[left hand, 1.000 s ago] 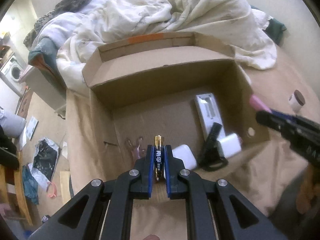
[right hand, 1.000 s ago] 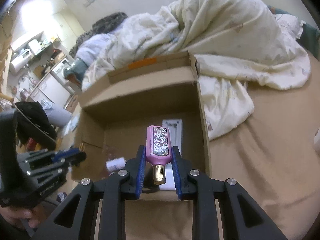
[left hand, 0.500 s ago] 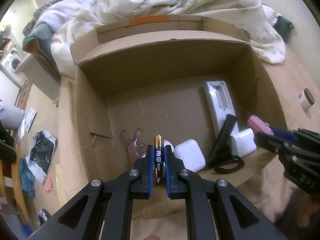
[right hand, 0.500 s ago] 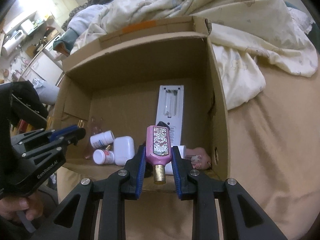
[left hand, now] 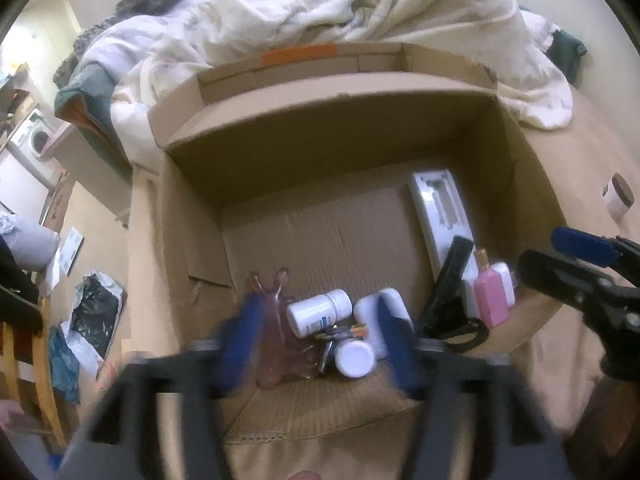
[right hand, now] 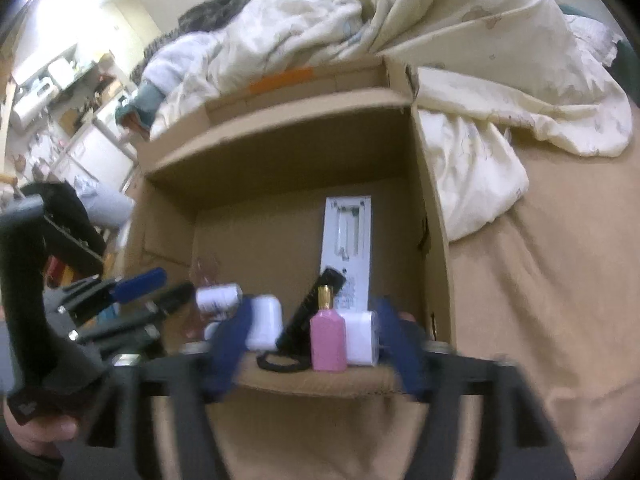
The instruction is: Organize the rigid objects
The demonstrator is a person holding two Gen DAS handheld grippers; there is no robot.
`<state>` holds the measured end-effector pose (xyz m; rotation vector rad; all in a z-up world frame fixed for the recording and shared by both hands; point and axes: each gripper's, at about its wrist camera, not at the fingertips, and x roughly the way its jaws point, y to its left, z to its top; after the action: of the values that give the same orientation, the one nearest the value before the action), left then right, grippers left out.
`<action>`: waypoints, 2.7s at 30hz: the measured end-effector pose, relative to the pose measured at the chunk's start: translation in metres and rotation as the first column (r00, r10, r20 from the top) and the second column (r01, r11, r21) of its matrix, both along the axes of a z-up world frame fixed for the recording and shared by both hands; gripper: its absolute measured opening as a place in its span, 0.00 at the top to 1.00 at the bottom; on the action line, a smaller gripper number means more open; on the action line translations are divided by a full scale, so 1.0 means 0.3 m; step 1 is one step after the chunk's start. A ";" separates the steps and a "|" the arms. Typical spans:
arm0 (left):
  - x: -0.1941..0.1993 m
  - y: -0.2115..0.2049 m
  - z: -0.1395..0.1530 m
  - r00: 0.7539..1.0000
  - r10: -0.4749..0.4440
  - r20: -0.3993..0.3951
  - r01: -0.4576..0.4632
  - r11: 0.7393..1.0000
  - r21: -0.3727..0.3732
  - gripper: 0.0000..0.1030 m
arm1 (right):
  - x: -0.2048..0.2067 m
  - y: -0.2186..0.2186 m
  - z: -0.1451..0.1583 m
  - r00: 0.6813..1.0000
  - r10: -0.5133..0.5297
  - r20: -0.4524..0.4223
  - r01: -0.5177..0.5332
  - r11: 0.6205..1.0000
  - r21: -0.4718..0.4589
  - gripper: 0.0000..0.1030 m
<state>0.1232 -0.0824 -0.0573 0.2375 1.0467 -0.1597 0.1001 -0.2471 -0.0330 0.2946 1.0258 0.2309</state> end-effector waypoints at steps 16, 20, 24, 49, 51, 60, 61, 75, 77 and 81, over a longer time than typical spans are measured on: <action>-0.066 0.080 0.170 0.996 0.085 0.010 -0.084 0.995 -0.055 0.08 | -0.070 -0.077 0.140 0.982 -0.119 0.148 0.115 0.993 0.030 0.00; -0.123 0.117 0.249 0.989 0.120 0.091 -0.116 0.992 -0.044 0.08 | -0.121 -0.072 0.198 0.976 -0.119 0.183 0.120 0.993 0.005 0.00; -0.207 0.137 0.311 0.979 0.102 0.177 -0.093 0.994 -0.062 0.08 | -0.192 -0.064 0.234 0.969 -0.133 0.208 0.138 0.990 -0.012 0.00; -0.368 0.182 0.237 0.958 0.156 0.239 -0.135 0.986 -0.102 0.01 | -0.358 0.035 0.187 0.957 -0.114 0.265 0.147 0.983 -0.109 0.00; -0.366 0.183 0.235 0.960 0.152 0.236 -0.133 0.986 -0.096 0.01 | -0.355 0.029 0.183 0.958 -0.120 0.261 0.151 0.983 -0.103 0.00; -0.367 0.182 0.232 0.958 0.156 0.242 -0.138 0.986 -0.089 0.01 | -0.351 0.026 0.179 0.959 -0.129 0.251 0.159 0.982 -0.104 0.00; -0.367 0.182 0.232 0.958 0.155 0.242 -0.138 0.987 -0.088 0.01 | -0.352 0.027 0.178 0.960 -0.129 0.250 0.159 0.982 -0.105 0.00; -0.368 0.181 0.230 0.958 0.155 0.240 -0.137 0.986 -0.090 0.01 | -0.352 0.028 0.178 0.959 -0.130 0.251 0.160 0.981 -0.106 0.00; -0.369 0.176 0.232 0.959 0.152 0.240 -0.134 0.987 -0.089 0.00 | -0.352 0.028 0.178 0.960 -0.129 0.250 0.160 0.981 -0.107 0.00; -0.369 0.175 0.231 0.959 0.153 0.239 -0.135 0.987 -0.091 0.00 | -0.352 0.028 0.178 0.960 -0.128 0.250 0.159 0.982 -0.107 0.00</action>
<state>0.0125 -0.0298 0.0121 0.1092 0.8061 -0.0356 -0.0055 -0.2386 0.0205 0.2185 0.7691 0.0675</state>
